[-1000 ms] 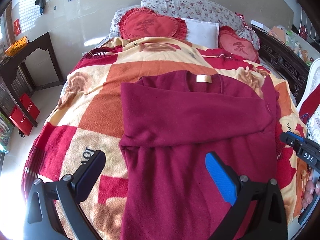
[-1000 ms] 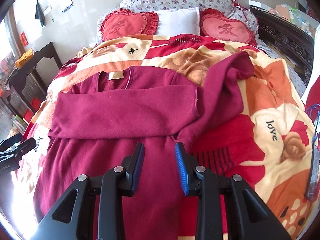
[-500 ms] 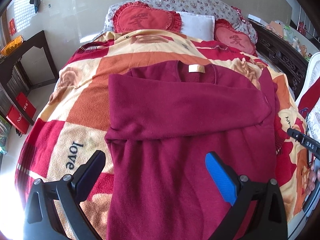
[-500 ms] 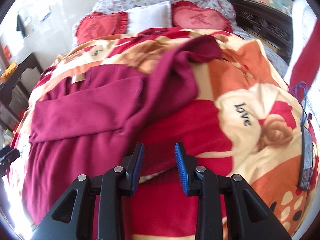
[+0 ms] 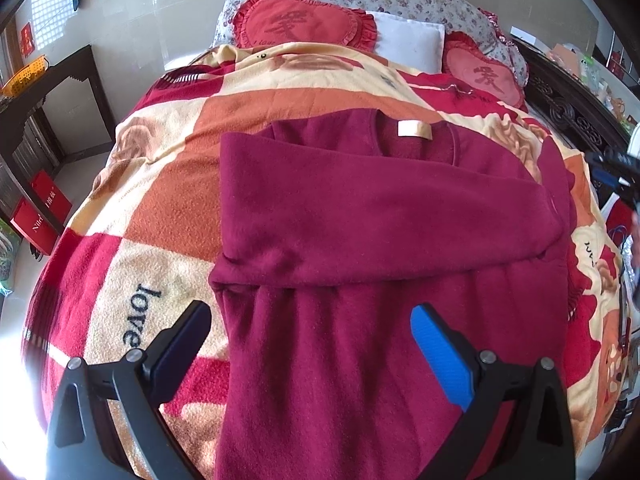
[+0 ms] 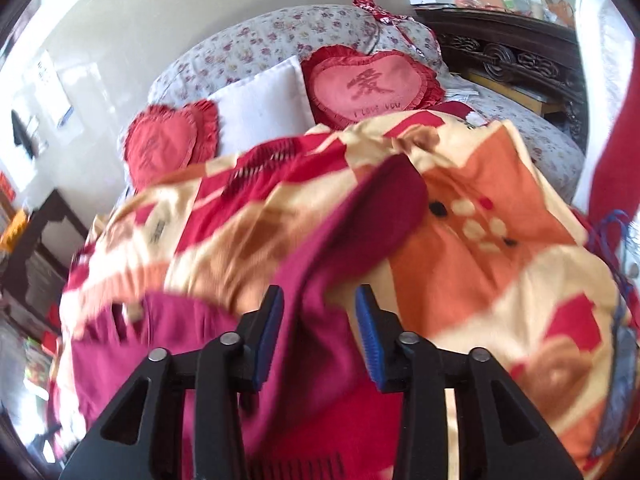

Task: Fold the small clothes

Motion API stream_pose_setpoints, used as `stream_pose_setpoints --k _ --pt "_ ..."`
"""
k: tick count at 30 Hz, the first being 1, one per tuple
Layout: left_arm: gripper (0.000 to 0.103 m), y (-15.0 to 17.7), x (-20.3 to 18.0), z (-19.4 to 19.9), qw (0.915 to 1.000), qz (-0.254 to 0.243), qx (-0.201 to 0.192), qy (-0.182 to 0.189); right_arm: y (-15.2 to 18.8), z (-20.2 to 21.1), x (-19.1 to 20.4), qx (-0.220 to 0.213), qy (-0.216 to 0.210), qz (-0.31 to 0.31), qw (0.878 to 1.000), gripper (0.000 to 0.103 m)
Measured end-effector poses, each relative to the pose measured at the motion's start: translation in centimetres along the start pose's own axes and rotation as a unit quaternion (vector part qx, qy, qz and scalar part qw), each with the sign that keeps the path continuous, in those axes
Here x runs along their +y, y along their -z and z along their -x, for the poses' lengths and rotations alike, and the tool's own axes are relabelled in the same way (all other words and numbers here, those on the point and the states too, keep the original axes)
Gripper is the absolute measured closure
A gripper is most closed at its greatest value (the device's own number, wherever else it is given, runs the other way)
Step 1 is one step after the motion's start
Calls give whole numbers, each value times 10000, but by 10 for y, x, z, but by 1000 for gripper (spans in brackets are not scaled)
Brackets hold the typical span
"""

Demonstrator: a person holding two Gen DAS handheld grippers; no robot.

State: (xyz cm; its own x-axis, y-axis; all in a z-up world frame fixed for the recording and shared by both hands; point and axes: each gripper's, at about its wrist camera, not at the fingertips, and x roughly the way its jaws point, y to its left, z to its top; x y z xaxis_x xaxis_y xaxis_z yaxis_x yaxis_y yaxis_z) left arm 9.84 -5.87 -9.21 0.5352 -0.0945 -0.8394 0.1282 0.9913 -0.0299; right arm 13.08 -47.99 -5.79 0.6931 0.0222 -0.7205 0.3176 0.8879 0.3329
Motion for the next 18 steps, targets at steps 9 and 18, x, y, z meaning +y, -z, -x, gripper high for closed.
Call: stream_pose_setpoints --k 9,18 --pt "1 -6 7 -10 9996 91 163 -191 -59 -108 -22 477 339 -677 9960 75" --pt "1 -14 23 -13 9994 281 106 -169 -62 -29 -41 -725 481 285 9958 103"
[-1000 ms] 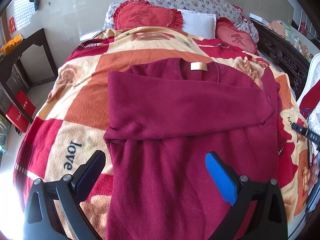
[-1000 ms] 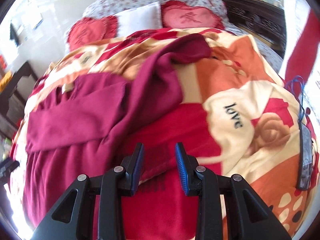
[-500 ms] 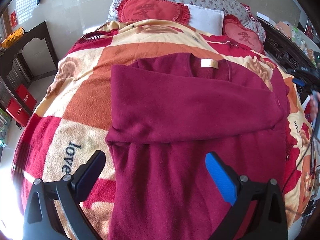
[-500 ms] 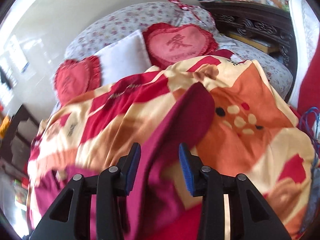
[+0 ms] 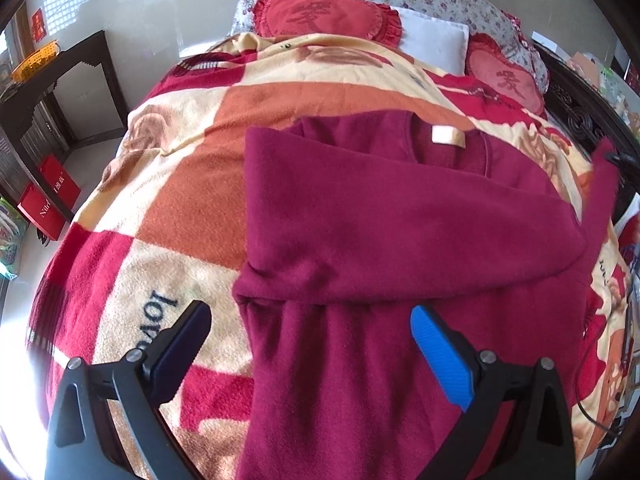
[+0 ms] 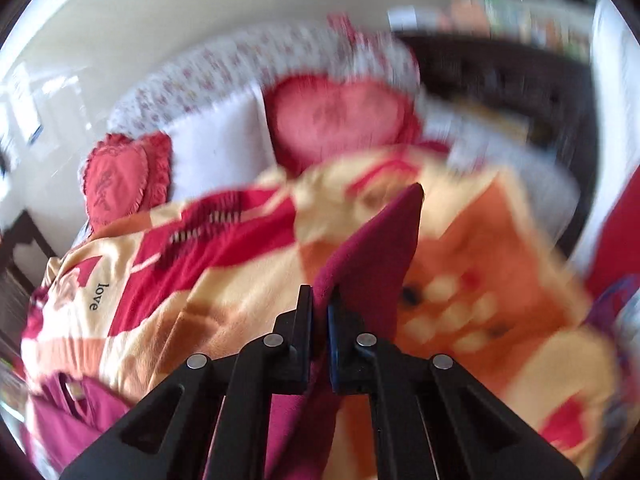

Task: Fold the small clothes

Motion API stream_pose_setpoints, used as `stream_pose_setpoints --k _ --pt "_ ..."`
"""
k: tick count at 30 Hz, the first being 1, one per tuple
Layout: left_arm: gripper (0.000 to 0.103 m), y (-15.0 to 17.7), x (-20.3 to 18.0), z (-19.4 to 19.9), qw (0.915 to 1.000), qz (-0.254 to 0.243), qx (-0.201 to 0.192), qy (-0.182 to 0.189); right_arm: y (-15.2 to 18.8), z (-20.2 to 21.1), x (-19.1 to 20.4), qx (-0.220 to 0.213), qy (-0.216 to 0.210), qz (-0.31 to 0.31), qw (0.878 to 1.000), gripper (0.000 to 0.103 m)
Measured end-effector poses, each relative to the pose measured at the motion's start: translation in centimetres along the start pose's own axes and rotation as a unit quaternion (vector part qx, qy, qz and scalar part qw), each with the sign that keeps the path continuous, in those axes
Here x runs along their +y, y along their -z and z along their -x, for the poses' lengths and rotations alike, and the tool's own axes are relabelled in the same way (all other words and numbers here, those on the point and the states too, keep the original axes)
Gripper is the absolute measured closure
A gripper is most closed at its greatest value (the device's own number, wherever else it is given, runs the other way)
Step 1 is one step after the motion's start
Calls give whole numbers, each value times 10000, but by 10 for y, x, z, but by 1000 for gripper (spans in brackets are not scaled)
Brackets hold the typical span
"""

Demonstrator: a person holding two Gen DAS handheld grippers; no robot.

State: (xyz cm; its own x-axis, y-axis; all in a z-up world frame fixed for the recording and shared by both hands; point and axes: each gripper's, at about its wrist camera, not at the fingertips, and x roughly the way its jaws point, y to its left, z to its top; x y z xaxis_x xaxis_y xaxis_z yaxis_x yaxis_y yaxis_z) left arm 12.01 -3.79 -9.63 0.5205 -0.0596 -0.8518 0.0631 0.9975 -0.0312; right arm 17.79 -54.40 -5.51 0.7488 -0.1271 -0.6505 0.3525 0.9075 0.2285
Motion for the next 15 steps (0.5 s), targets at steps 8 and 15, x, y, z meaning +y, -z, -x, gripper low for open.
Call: stream_pose_setpoints --k 8,15 --pt "1 -12 26 21 9986 411 -293 138 -13 109 46 -451 -893 1091 9890 103" --pt "1 -12 47 47 9965 628 -551 77 44 147 192 -102 -2588 2279 9386 103"
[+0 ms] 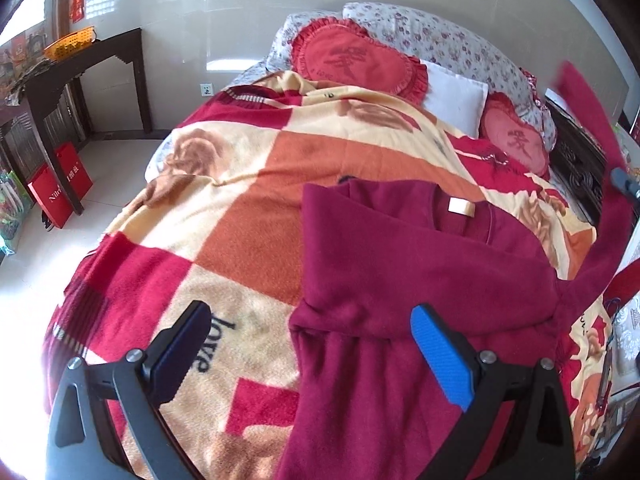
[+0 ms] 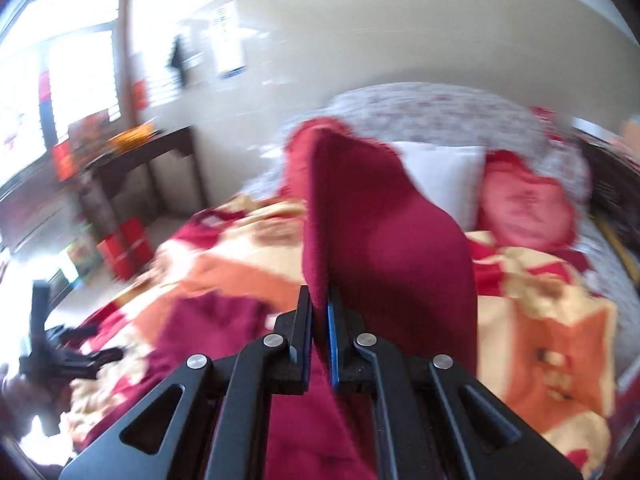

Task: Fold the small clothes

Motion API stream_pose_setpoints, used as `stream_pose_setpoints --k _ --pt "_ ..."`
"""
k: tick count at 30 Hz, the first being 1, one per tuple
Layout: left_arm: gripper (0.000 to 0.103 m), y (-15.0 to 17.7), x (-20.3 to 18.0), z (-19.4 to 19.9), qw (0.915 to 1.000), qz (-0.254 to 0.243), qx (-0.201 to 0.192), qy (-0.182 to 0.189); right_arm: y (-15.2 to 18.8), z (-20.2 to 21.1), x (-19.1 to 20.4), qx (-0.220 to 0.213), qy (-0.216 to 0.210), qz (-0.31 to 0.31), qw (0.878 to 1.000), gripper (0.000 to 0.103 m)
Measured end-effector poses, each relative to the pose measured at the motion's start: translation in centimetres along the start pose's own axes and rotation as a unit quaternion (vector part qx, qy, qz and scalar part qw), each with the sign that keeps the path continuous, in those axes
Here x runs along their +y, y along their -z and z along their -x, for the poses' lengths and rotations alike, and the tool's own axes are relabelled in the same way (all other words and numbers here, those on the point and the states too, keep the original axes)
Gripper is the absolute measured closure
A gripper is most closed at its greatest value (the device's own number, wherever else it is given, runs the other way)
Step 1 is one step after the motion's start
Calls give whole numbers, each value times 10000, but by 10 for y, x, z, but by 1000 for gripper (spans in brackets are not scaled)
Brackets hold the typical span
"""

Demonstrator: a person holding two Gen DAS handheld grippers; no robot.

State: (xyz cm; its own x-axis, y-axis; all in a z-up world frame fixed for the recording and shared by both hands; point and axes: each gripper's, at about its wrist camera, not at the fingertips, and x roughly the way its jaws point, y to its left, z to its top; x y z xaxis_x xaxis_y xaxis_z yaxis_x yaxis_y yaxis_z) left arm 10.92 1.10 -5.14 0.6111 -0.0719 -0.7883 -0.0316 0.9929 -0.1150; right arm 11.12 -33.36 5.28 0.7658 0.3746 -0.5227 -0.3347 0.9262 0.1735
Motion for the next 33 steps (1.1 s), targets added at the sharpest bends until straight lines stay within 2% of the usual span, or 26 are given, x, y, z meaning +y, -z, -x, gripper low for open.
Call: stream_pose_setpoints --k 1,4,5,7,8,9,14,16,19,21,23,27,31,33 --pt "1 0 3 2 10000 22 -10 -28 8 -17 31 93 -299 221 9993 103" --pt "1 2 8 2 10000 45 10 -83 42 -62 87 465 -637 650 9948 103" --pt "1 3 9 1 9999 38 29 -104 62 -86 102 831 -822 567 9915 95" --pt "1 5 11 -1 9999 3 50 -103 100 -126 114 1835 -1156 262 9758 91" --pt "1 5 12 -3 9999 -25 59 -107 111 -134 113 2073 -1209 114 9707 91" --pt "1 6 13 -5 9999 -52 70 -125 118 -137 110 2133 -1197 -4 9696 91" --pt "1 1 12 -29 9998 -123 111 -140 124 -89 73 1764 -1016 -480 9779 86" --pt "1 -3 9 -44 9996 -117 185 -187 125 -63 49 1582 -666 -588 9834 85" --pt "1 -6 3 -62 9993 -123 295 -167 125 -37 5 1417 89 -813 9865 81" --pt "1 -6 -3 -73 9989 -229 335 -235 128 -27 -25 1392 508 -1049 9834 79" --pt "2 -5 -9 -82 9980 -329 414 -333 134 -23 -64 1406 911 -1505 9743 77" --pt "2 -3 -20 -93 9966 -484 511 -431 131 -37 -98 1360 906 -2019 9657 68" --pt "2 -1 -27 -99 9952 -572 604 -508 133 -84 -110 1622 441 -2451 9548 66" --pt "2 0 -31 -99 9948 -636 616 -505 132 -99 -110 1850 378 -2378 9528 82"
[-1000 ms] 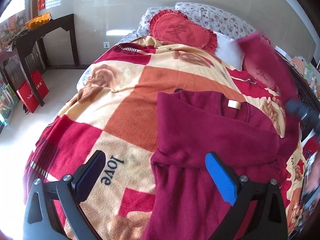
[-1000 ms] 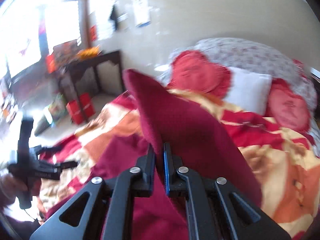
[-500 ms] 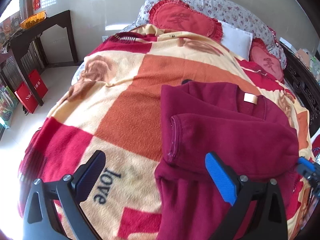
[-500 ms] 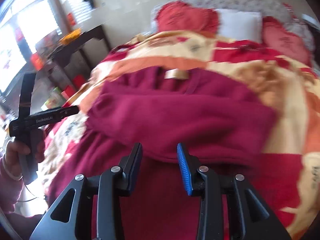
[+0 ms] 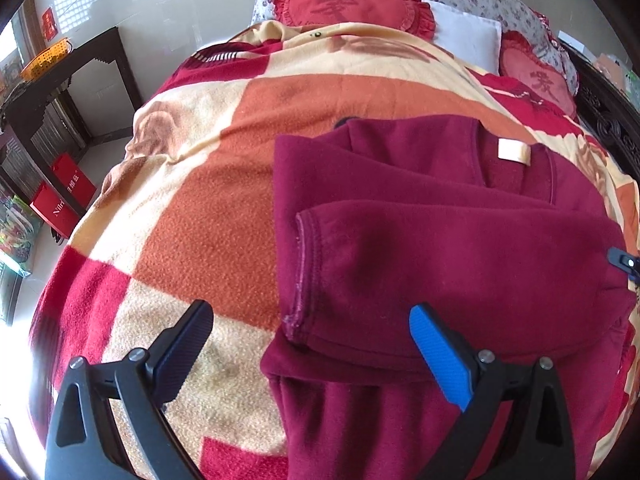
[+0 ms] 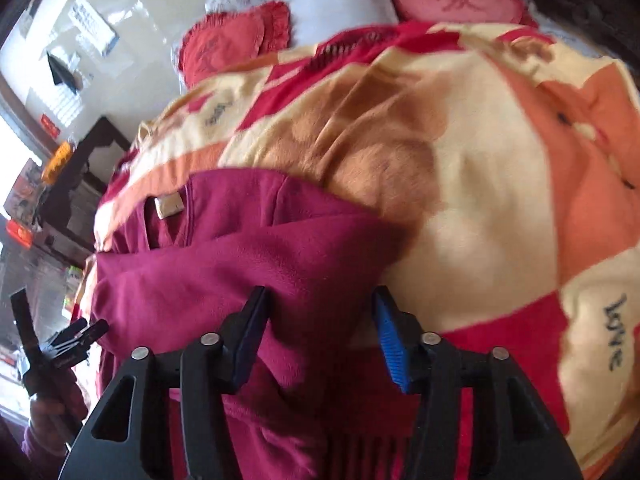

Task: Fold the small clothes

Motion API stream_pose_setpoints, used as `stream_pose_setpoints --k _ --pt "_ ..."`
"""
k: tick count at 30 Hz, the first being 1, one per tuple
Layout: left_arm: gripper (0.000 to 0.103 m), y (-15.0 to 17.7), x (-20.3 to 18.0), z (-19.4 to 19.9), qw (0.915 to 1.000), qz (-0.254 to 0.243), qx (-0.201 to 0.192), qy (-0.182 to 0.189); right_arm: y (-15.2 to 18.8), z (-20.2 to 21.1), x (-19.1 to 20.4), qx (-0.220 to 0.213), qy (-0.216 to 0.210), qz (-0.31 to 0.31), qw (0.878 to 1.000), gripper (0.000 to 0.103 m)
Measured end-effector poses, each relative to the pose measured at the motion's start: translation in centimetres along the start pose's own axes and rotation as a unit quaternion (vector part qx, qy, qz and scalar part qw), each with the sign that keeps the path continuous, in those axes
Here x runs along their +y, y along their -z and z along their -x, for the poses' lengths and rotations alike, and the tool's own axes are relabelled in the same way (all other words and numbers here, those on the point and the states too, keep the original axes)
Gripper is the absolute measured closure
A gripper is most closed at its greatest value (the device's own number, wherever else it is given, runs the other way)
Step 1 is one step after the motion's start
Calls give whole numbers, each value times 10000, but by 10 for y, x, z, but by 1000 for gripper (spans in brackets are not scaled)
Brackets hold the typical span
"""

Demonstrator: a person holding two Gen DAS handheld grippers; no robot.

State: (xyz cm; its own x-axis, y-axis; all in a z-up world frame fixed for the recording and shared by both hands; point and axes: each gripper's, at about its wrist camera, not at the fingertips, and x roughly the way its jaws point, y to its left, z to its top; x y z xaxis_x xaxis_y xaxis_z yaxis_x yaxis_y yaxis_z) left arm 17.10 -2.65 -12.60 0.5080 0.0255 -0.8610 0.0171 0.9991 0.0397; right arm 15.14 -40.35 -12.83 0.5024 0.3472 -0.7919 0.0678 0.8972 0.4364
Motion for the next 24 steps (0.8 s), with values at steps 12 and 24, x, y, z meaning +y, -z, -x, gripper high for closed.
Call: stream_pose_setpoints --k 12,24 --pt "2 4 -13 -6 9998 -210 -33 61 19 42 -3 -750 805 569 9923 93" --pt "2 1 -1 8 9995 -76 -197 241 76 45 3 242 874 1216 9884 94"
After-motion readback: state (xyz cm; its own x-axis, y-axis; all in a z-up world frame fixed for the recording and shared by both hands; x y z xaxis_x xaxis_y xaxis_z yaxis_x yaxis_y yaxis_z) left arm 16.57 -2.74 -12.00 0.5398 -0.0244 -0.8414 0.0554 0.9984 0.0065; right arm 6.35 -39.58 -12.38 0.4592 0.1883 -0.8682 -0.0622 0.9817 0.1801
